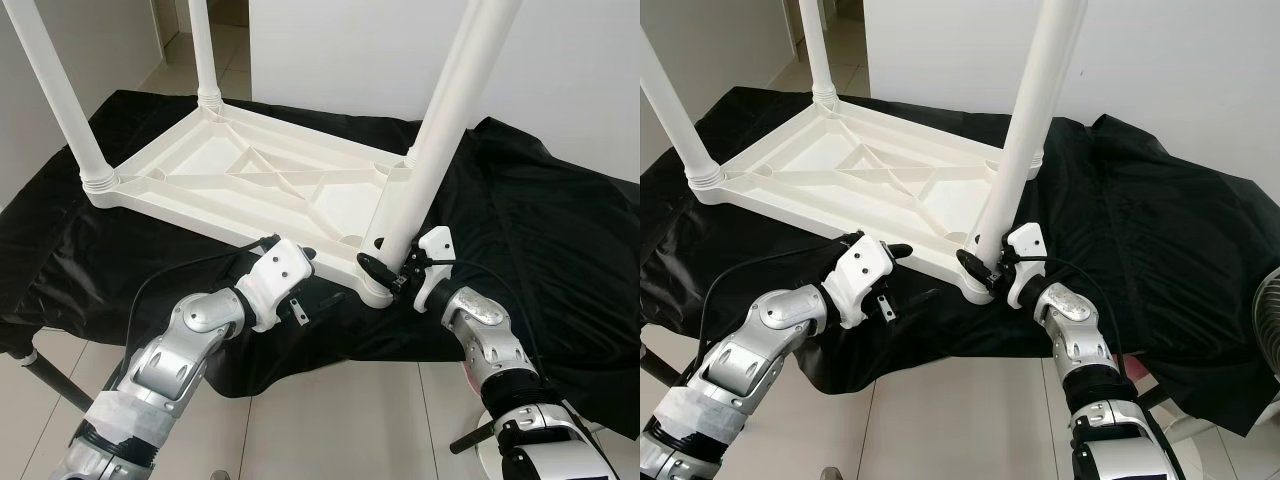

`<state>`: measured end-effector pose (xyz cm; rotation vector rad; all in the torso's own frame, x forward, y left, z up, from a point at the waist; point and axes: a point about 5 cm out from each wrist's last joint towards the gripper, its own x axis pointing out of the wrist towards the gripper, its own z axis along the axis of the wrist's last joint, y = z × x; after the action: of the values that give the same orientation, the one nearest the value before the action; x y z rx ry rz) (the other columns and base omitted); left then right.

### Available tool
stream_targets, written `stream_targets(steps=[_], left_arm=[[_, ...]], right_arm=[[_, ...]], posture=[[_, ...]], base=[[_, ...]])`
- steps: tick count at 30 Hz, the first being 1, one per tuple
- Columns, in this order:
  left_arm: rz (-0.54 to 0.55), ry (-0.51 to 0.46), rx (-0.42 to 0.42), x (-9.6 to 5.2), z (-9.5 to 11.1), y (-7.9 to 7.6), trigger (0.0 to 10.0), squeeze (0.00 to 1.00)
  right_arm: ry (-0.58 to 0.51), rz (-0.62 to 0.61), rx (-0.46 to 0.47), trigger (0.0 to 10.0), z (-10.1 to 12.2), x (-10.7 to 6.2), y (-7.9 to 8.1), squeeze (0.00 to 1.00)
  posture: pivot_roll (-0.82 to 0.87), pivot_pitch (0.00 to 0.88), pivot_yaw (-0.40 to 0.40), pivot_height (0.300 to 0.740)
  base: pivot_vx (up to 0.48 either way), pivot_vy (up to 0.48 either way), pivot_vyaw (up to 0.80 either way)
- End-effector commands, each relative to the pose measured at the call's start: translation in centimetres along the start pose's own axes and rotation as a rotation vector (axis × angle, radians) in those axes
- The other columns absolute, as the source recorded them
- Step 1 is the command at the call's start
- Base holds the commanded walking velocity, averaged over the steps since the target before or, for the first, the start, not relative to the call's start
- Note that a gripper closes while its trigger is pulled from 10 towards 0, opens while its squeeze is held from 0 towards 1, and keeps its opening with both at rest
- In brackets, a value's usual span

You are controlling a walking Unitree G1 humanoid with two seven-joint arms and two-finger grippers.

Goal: Building children table

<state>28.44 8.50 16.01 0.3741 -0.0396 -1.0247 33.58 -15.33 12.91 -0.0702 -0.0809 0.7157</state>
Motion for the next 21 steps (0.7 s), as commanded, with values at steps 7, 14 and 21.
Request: stream_targets(steps=[7,14,21], left_arm=[[-0.044,-0.005,0.008,-0.1,0.17,-0.64,10.0,0.0],[-0.051,-0.003,0.002,-0.11,0.09,-0.81,10.0,0.0],[-0.053,0.0,0.002,-0.24,0.07,-0.86,10.0,0.0]], right_arm=[[-0.006,-0.109,0.035,10.0,-0.6,-0.52,0.2,0.0],[-0.026,-0.282,0.041,10.0,-0.16,-0.47,0.37,0.0],[-0.042,-0.465,0.066,10.0,0.3,-1.05,0.66,0.0]], posture=[[0.01,0.004,-0.062,0.74],[0.01,0.013,-0.059,0.74],[0.01,0.015,-0.059,0.74]], base=[[0.0,0.0,0.0],[0.0,0.0,0.0],[0.0,0.0,0.0]])
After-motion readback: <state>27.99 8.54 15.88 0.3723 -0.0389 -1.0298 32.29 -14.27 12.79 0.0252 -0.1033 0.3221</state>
